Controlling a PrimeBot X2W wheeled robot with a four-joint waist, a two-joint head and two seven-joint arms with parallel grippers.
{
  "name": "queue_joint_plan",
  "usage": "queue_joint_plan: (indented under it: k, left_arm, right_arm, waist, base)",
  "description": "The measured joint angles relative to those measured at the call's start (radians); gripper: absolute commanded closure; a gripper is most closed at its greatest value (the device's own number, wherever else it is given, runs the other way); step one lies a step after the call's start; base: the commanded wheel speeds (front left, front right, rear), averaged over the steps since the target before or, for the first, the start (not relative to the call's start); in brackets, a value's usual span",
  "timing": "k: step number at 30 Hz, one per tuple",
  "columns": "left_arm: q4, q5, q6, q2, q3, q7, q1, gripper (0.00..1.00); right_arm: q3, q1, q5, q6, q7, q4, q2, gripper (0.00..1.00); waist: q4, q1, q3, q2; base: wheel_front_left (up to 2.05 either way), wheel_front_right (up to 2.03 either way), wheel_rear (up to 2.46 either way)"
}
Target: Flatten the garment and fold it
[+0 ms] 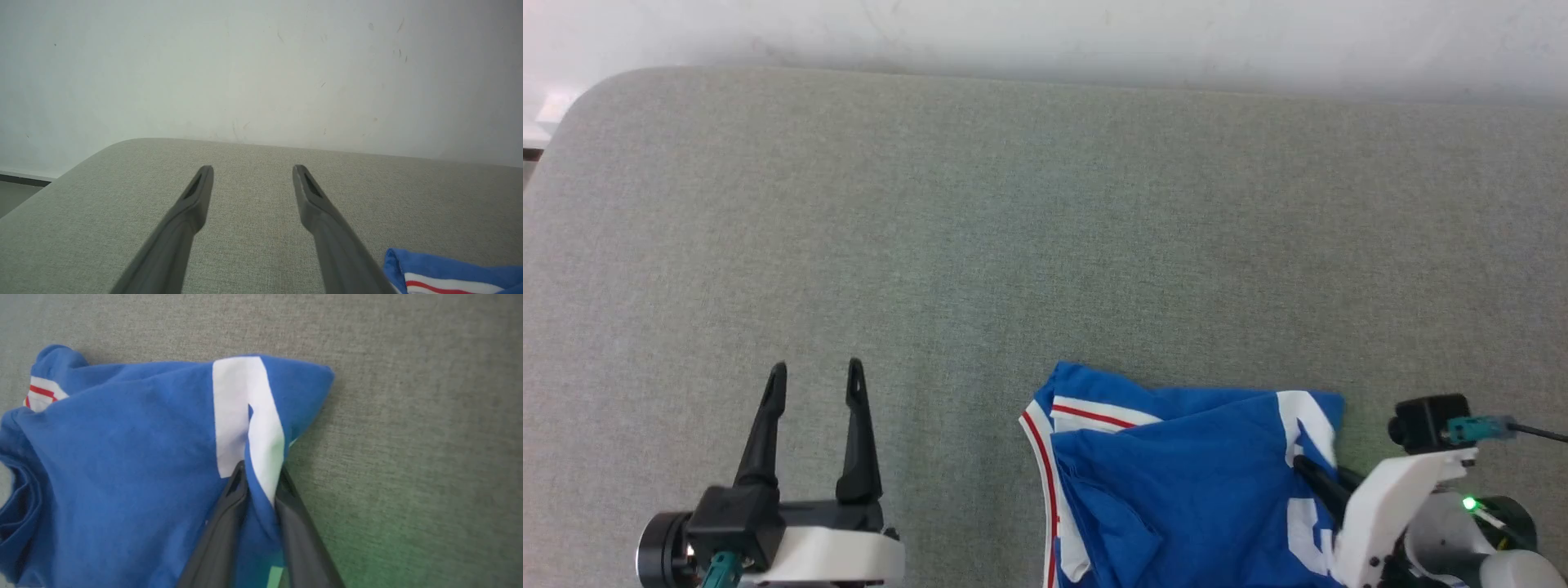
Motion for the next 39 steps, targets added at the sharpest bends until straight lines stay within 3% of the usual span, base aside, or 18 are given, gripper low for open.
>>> queue_joint_plan:
  k: [8,15,27,39]
  left_arm:
    - [-0.015,0.018,-0.010,0.004,-0.019,0.002,-0.034,0.00]
    - [-0.030,0.029,-0.009,0.015,-0.020,0.012,-0.059,0.00]
    - [-0.078,0.078,-0.006,0.048,-0.028,0.063,-0.139,0.00]
    - [-0.127,0.151,-0.002,0.077,-0.050,0.116,-0.252,0.00]
  right_arm:
    - [0.015,-0.042,0.008,0.000,0.013,-0.012,-0.007,1.00]
    - [0.003,-0.155,-0.003,0.000,0.035,-0.025,-0.077,1.00]
    - [-0.001,-0.347,-0.027,0.000,0.051,-0.006,-0.288,1.00]
    - [-0.059,-0.500,-0.061,0.000,0.041,0.095,-0.495,1.00]
  waist:
    - [-0.029,0.0000,-0.009,0.0000]
    - [-0.096,0.0000,-0.002,0.0000]
    - [-0.235,0.0001,0.056,0.0000]
    - [-0.326,0.0002,0.210,0.0000]
  base:
    - [0.00,0.00,0.00]
    - [0.00,0.00,0.00]
    - [0.00,0.00,0.00]
    - [0.00,0.00,0.00]
